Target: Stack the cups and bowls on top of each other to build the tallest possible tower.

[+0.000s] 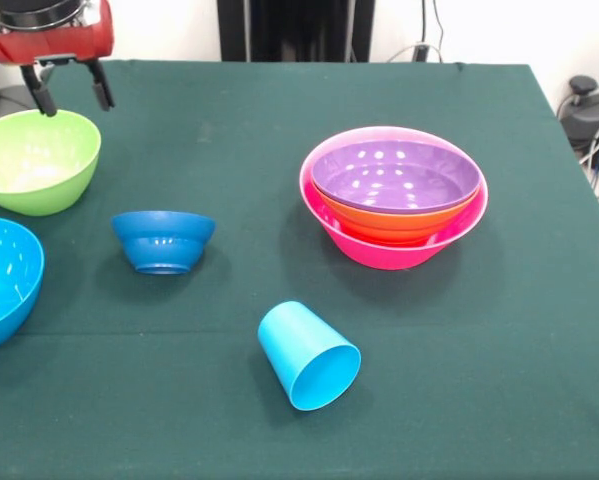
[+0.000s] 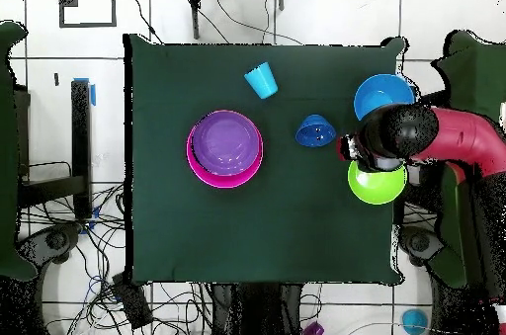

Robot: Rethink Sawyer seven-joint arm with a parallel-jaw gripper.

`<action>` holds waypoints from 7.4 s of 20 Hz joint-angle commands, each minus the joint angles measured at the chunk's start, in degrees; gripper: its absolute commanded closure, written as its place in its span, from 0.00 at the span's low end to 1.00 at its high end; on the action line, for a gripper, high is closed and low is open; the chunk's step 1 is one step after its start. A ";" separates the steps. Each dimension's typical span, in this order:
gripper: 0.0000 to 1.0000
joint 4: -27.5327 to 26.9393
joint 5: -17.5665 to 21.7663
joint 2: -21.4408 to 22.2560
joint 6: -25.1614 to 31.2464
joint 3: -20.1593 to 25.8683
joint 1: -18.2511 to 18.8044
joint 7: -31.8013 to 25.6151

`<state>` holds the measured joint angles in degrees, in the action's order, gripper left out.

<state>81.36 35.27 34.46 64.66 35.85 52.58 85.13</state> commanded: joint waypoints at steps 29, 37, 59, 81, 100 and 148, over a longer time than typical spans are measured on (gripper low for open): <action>0.00 6.59 4.71 -0.71 -8.00 0.61 -2.22 -9.83; 0.00 5.23 6.92 -4.58 -11.90 0.15 -1.93 -10.76; 0.00 4.54 6.34 -4.13 -12.07 -0.40 -1.89 -11.67; 0.00 0.87 5.33 -2.99 -6.29 0.45 0.16 -18.21; 0.00 1.54 8.62 -6.10 -10.44 -0.04 1.80 -18.67; 0.00 7.02 10.92 -6.98 -14.73 0.80 0.14 -9.02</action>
<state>87.64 42.02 30.40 55.01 35.89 55.84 85.13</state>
